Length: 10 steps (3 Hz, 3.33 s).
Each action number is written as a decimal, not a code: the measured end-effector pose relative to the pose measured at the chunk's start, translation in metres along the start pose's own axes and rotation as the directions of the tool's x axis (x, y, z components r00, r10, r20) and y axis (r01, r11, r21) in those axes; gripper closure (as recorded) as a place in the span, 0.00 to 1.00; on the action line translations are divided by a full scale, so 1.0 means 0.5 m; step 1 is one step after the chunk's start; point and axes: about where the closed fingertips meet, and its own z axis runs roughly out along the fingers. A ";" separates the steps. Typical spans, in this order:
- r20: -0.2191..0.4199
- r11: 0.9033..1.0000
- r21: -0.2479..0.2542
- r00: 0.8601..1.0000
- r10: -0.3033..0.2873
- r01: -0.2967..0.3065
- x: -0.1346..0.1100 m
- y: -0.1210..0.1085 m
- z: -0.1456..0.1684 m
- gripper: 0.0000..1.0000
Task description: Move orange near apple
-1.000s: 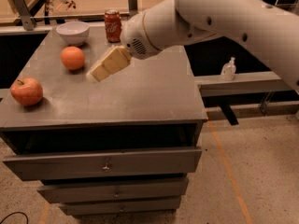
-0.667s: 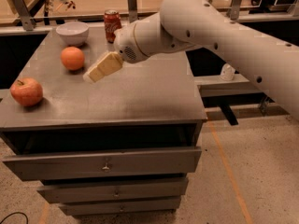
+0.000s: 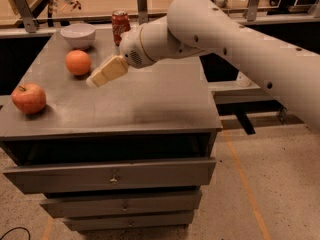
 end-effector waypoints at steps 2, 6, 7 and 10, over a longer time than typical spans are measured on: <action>0.008 0.999 0.041 0.999 0.032 -0.032 0.008 -0.062 0.104 0.00; 0.049 0.998 -0.040 0.997 0.051 -0.049 0.023 -0.115 0.324 0.19; 0.054 0.997 -0.055 0.997 0.050 -0.047 0.025 -0.128 0.351 0.42; 0.032 0.989 -0.146 0.999 0.004 0.000 -0.005 -0.073 0.277 1.00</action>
Offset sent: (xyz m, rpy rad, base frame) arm 0.0777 0.0490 -0.0408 0.0227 0.0066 -0.0720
